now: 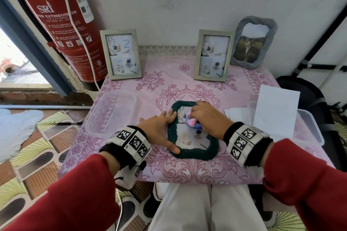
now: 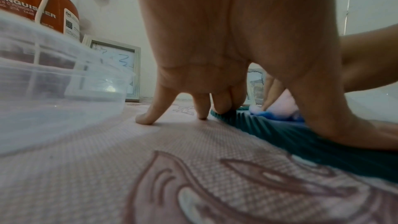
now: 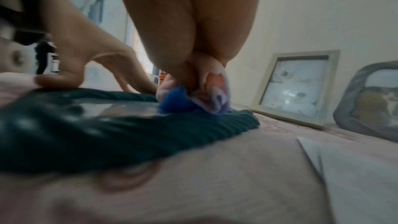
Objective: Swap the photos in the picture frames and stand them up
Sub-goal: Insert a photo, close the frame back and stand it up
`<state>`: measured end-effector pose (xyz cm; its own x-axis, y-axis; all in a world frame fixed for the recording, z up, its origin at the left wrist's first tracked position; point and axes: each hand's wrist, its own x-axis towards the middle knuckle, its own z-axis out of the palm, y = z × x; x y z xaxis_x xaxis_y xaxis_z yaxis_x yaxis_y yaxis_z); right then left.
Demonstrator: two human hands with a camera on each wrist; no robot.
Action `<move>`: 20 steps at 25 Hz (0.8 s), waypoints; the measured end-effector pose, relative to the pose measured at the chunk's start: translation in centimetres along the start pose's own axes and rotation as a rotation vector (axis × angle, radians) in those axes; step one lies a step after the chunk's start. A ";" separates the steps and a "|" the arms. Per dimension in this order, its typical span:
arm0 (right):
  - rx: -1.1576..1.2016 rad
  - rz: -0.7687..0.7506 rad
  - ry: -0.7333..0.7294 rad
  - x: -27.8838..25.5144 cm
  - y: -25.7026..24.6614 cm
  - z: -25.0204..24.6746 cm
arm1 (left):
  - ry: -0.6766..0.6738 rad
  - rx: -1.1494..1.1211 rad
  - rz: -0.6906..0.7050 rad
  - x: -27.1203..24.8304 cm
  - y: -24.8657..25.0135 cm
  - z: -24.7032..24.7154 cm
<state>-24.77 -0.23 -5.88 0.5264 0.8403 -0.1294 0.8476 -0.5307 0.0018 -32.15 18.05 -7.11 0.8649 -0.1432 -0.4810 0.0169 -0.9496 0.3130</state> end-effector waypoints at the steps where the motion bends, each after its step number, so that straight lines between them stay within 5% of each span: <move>1: 0.020 -0.050 -0.014 -0.4 -0.9 0.4 | 0.003 -0.008 0.000 0.0 0.0 0.0; 8: 0.204 -0.260 0.122 -5.6 -2.0 1.5 | 0.006 -0.023 0.007 -0.4 0.0 0.1; 15: 0.102 -0.017 0.022 -2.0 1.9 1.1 | 0.001 -0.010 0.003 -0.1 0.0 0.1; 20: 0.304 0.093 0.068 0.7 0.2 0.7 | 0.000 -0.013 0.002 -0.1 0.0 0.1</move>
<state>-24.23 0.18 -6.70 0.6124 0.7869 -0.0763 0.7422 -0.6055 -0.2872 -32.32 18.03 -7.14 0.8652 -0.1447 -0.4801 0.0220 -0.9456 0.3245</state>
